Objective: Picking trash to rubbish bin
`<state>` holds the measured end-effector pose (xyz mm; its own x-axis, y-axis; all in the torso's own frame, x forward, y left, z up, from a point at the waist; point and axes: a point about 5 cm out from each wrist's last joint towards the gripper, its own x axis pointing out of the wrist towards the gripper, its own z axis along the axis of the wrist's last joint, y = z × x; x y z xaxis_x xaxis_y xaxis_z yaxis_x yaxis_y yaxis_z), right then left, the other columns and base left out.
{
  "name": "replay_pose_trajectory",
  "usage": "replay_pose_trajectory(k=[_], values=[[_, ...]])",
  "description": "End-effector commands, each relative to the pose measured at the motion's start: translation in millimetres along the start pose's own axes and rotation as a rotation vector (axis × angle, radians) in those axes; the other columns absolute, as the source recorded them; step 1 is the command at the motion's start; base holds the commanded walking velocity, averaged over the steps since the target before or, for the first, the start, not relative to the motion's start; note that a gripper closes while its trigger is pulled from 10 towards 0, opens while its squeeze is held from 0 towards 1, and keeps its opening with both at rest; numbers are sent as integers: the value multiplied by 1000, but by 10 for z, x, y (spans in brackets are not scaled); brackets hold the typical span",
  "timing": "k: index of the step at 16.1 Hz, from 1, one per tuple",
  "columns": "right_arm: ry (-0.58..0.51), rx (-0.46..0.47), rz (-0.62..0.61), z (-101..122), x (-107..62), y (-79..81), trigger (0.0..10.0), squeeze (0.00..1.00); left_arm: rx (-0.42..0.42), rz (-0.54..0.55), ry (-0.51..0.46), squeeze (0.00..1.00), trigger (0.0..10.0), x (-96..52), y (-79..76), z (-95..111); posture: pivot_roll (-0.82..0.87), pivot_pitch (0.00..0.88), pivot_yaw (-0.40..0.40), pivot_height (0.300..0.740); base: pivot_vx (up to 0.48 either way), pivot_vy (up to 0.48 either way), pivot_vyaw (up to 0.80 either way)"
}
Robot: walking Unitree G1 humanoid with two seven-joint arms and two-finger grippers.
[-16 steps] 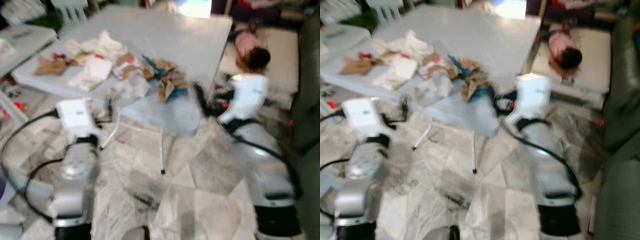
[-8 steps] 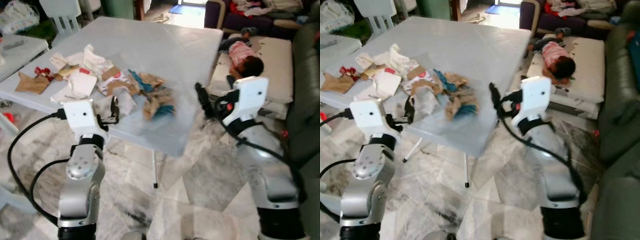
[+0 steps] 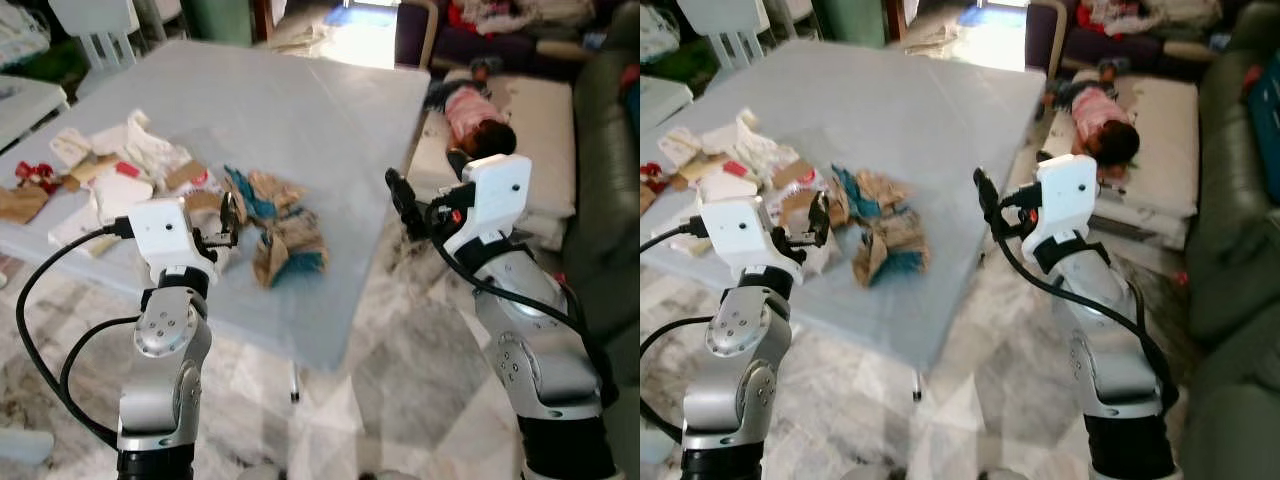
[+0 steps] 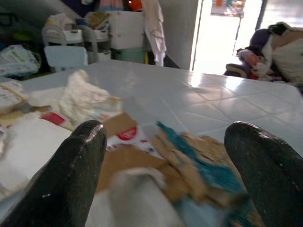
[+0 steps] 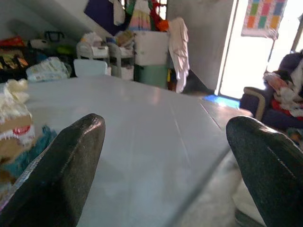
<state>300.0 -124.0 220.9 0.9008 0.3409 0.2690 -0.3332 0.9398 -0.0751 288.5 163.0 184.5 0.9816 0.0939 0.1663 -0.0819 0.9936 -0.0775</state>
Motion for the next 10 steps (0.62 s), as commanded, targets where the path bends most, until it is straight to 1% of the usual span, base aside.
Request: replay_pose_trajectory(k=[1, 3, 4, 5, 7, 8, 9, 10], values=[[-22, 7, 35, 43, 15, 83, 10000, 0, 9, 40, 27, 0, 10000, -11, 83, -47, 45, 152, 1, 740, 0, 0, 0], [-20, 5, 38, 41, 4, 87, 10000, 0, 49, 81, 53, 0, 10000, -25, 132, -88, 44, 152, 1, 740, 0, 0, 0], [-19, 4, 40, 42, 0, 84, 10000, 0, 55, 125, 87, 0, 10000, -33, 183, -140, 42, 154, 1, 740, 0, 0, 0], [-18, 4, 42, 43, -2, 84, 10000, 0, 29, 143, 118, 0, 10000, -44, 211, -192, 42, 154, 1, 740, 0, 0, 0], [-15, 9, 58, 48, -12, 93, 10000, 0, 31, 150, 172, 0, 10000, -63, 238, -280, 42, 154, 1, 740, 0, 0, 0], [-7, 27, 79, 46, -24, 112, 10000, 0, 16, 157, 227, 0, 10000, -74, 261, -368, 42, 154, 1, 740, 0, 0, 0], [-2, 43, 96, 45, -31, 128, 10000, 0, 18, 172, 242, 0, 10000, -75, 290, -392, 42, 154, 1, 740, 0, 0, 0], [11, 67, 144, 40, -54, 170, 10000, 0, 15, 175, 262, 0, 10000, -61, 318, -415, 42, 154, 1, 740, 0, 0, 0]])
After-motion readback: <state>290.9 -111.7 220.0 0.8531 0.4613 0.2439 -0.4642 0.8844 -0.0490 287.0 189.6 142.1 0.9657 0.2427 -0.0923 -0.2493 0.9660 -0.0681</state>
